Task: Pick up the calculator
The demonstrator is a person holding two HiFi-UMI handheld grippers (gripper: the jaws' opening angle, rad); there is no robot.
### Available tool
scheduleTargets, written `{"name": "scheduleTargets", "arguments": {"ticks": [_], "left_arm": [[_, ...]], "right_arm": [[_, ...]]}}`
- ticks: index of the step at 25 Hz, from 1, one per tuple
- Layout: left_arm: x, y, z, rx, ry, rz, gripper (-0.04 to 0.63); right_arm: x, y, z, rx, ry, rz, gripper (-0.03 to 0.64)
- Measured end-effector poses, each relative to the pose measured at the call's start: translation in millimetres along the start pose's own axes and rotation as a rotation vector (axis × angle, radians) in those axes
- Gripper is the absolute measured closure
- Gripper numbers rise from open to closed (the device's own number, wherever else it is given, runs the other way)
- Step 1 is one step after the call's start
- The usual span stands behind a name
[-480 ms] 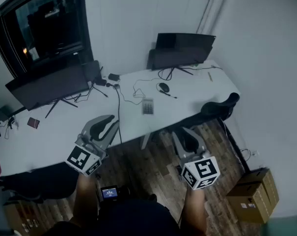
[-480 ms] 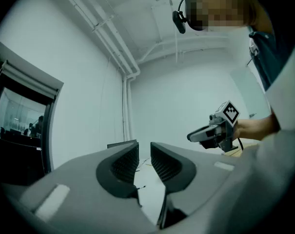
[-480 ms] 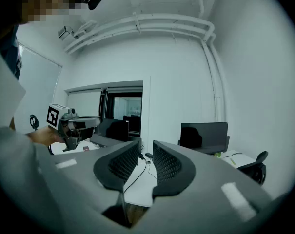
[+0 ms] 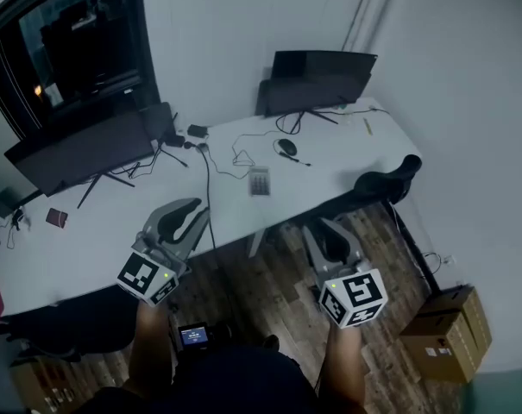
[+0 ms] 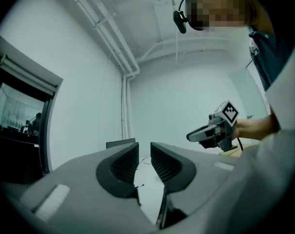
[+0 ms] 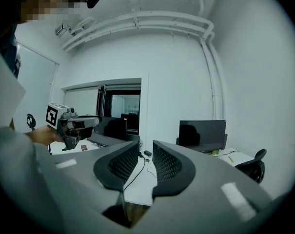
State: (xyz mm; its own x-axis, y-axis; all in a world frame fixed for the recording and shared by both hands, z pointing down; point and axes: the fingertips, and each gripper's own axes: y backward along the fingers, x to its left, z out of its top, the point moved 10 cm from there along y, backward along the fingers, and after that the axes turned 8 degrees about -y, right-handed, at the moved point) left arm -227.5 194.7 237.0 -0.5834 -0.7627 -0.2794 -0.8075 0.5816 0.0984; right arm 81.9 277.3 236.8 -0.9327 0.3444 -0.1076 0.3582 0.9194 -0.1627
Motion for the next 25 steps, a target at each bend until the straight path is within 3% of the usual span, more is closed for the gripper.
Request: {"name": "scheduleTargets", "arguments": {"ticks": [15, 25], "left_arm": [[35.9, 4.7, -25.2, -0.040, 0.051, -0.053, 0.522], [44.1, -19.5, -38.8, 0.004, 0.050, -0.009, 0.522]], "right_arm": [[26.5, -17.9, -5.2, -0.009, -0.055, -0.082, 0.518], [-12.4, -54.2, -5.4, -0.001, -0.076, -0.032, 0.518]]}}
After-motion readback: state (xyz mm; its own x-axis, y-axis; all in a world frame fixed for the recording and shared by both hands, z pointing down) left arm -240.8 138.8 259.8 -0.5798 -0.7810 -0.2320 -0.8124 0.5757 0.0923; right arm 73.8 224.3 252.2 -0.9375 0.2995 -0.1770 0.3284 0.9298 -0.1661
